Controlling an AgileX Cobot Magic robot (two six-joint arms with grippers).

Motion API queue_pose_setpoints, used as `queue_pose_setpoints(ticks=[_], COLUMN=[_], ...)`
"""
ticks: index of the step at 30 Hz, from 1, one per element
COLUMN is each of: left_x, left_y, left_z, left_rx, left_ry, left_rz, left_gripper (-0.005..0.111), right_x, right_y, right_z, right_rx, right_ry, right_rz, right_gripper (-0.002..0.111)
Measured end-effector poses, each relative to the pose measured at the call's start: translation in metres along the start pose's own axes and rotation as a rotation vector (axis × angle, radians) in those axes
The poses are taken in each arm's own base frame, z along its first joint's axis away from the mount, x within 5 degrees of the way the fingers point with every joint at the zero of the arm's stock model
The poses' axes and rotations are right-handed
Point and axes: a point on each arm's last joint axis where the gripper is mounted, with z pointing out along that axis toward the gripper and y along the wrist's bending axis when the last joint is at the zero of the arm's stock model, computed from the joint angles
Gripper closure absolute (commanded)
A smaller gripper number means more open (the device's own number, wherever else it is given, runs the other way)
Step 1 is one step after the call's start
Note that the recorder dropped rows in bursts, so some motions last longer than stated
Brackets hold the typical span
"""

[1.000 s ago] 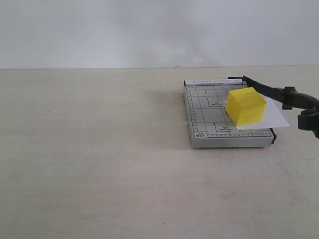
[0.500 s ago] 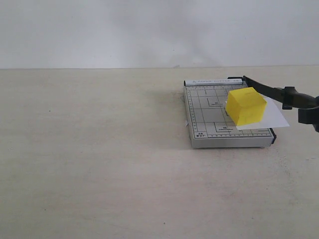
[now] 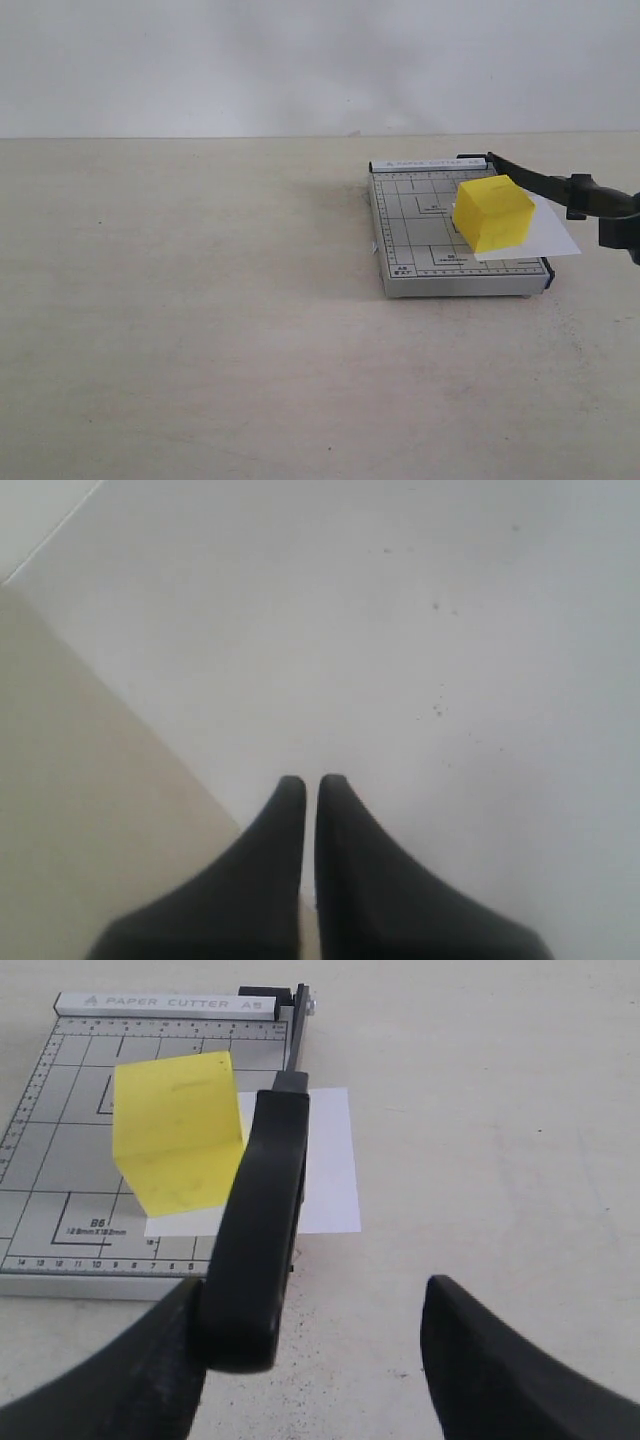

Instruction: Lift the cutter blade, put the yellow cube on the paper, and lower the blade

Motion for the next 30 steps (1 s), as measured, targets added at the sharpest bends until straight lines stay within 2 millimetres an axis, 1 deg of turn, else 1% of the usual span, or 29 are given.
queue_pose_setpoints(ticks=[1, 3, 7, 9, 13, 15, 18, 19, 22, 23, 28, 29, 30], left_x=[0.002, 0.006, 0.009, 0.01, 0.01, 0.011, 0.012, 0.012, 0.012, 0.012, 0.012, 0.012, 0.012], left_y=[0.004, 0.01, 0.015, 0.017, 0.025, 0.029, 0.032, 0.032, 0.032, 0.032, 0.032, 0.032, 0.032], left_z=[0.0, -0.001, -0.002, -0.002, -0.004, -0.005, -0.006, -0.006, -0.006, -0.006, -0.006, -0.006, -0.006], left_rx=[-0.048, -0.119, -0.167, -0.187, -0.271, -0.321, -0.345, -0.348, -0.351, -0.351, -0.353, -0.353, -0.353], left_ry=[0.02, 0.056, 0.083, 0.091, 0.113, 0.13, 0.139, 0.14, 0.141, 0.141, 0.141, 0.141, 0.141], left_rz=[-0.067, -0.126, -0.158, -0.13, 0.024, 0.048, 0.056, 0.056, 0.058, 0.058, 0.06, 0.06, 0.06], left_gripper=[0.102, 0.102, 0.102, 0.102, 0.102, 0.102, 0.102, 0.102, 0.102, 0.102, 0.102, 0.102, 0.102], right_x=[0.0, 0.0, 0.0, 0.0, 0.0, 0.001, 0.005, 0.006, 0.005, 0.004, 0.002, 0.002, 0.002], right_y=[0.0, 0.0, 0.0, 0.0, 0.0, -0.001, -0.001, -0.001, -0.001, 0.0, 0.004, 0.005, 0.005], right_z=[0.0, 0.0, 0.0, 0.0, 0.0, 0.003, 0.012, 0.015, 0.021, 0.022, 0.023, 0.023, 0.023], right_rx=[0.002, 0.004, 0.004, 0.004, 0.004, 0.006, 0.005, 0.005, -0.006, -0.014, -0.056, -0.057, -0.061], right_ry=[-0.002, -0.003, -0.003, -0.003, -0.001, 0.01, 0.046, 0.06, 0.08, 0.084, 0.104, 0.104, 0.105], right_rz=[0.0, 0.0, 0.0, 0.0, 0.0, 0.001, 0.008, 0.013, 0.021, 0.023, 0.021, 0.023, 0.023], right_gripper=[0.049, 0.049, 0.049, 0.049, 0.049, 0.049, 0.051, 0.053, 0.07, 0.079, 0.106, 0.108, 0.108])
